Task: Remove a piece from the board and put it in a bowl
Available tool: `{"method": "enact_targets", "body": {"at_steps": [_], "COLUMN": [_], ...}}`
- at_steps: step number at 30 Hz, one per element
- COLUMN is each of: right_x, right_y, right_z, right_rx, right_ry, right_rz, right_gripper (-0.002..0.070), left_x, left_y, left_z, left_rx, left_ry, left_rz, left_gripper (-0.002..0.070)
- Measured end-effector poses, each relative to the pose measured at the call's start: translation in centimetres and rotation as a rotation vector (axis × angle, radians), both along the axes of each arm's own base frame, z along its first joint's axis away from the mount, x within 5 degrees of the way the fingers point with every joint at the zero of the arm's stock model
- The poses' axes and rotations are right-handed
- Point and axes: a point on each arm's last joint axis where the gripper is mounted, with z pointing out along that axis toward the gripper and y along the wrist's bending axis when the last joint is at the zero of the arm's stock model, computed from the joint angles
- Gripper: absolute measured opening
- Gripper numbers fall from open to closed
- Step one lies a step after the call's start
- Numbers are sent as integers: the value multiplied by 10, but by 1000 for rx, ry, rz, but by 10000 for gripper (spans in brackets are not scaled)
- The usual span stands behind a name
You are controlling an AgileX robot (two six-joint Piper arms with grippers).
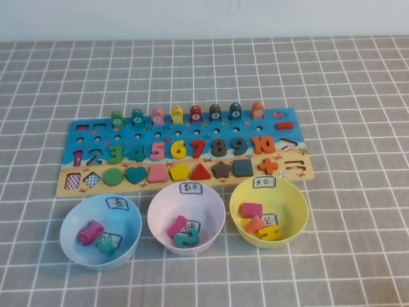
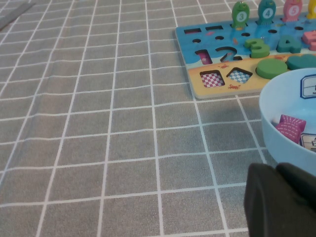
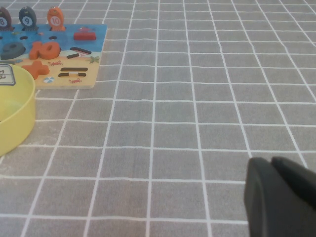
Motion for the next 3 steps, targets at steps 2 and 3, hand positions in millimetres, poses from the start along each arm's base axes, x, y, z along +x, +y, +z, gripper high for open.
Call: {"method": "enact_targets", "body": {"at_steps": [2, 3], "right_x": [0, 0], "right_y": [0, 0], "right_z": [0, 0], "right_rx": [0, 0], "right_ry": [0, 0], "right_rz": [0, 0], "right_gripper": [-17, -17], "left_x": [0, 0], "left_y": [0, 0], "left_z": [0, 0], "left_rx": [0, 0], "left_ry": [0, 0], "left_rz": [0, 0], "left_gripper": [-3, -3]}}
